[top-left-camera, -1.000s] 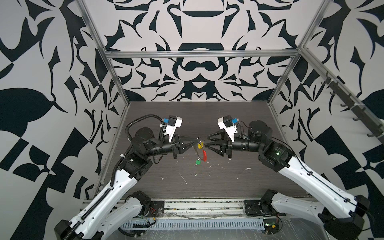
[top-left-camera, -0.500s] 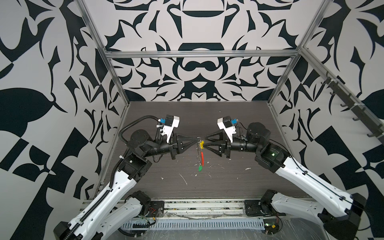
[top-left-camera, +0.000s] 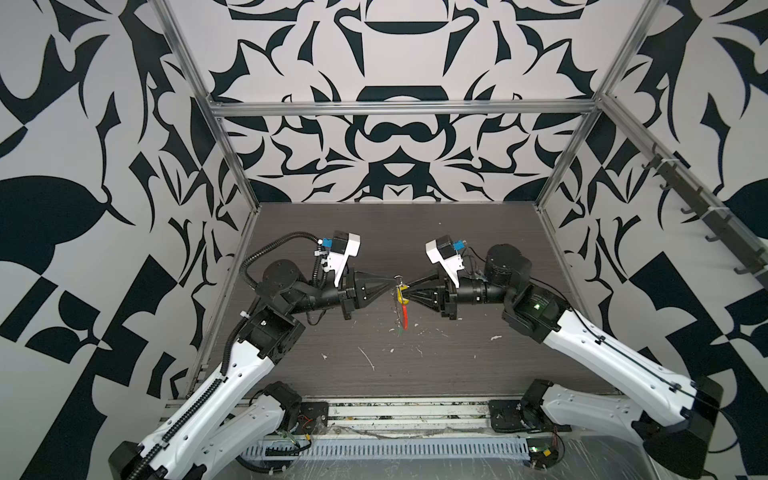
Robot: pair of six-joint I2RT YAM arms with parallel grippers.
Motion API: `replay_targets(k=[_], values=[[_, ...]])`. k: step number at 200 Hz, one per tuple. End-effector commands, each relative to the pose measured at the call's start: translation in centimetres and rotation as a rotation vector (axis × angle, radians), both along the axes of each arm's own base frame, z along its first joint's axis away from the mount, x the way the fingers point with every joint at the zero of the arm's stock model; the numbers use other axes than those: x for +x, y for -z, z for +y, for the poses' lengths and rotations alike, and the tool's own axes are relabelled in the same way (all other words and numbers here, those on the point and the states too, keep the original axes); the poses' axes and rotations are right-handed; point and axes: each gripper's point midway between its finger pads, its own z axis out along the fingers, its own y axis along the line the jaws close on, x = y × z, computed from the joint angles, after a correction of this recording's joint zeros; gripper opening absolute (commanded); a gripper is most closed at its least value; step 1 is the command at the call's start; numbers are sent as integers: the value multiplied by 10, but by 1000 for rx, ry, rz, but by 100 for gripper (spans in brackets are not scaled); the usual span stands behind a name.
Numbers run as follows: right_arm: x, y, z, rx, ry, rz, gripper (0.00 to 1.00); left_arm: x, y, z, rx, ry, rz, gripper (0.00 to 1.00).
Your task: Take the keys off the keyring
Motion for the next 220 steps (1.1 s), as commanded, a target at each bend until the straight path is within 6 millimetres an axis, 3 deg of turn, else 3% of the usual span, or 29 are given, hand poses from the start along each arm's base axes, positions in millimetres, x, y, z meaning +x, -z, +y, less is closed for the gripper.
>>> replay_targets(k=[1,19,113,220], values=[[-6,-25,0,56,-24,-57,8,-1,-6,1,-23,-8,-44,0],[-6,-25,0,54,-27,-57,0,0,-6,2,-24,-13,-44,0],[-17,-9,10,-29,-64,-62,0,4,-7,3,-34,-42,-49,0],[-15,4,12,-80,-36,-60,0,4,-11,5,-29,-63,-78,0]])
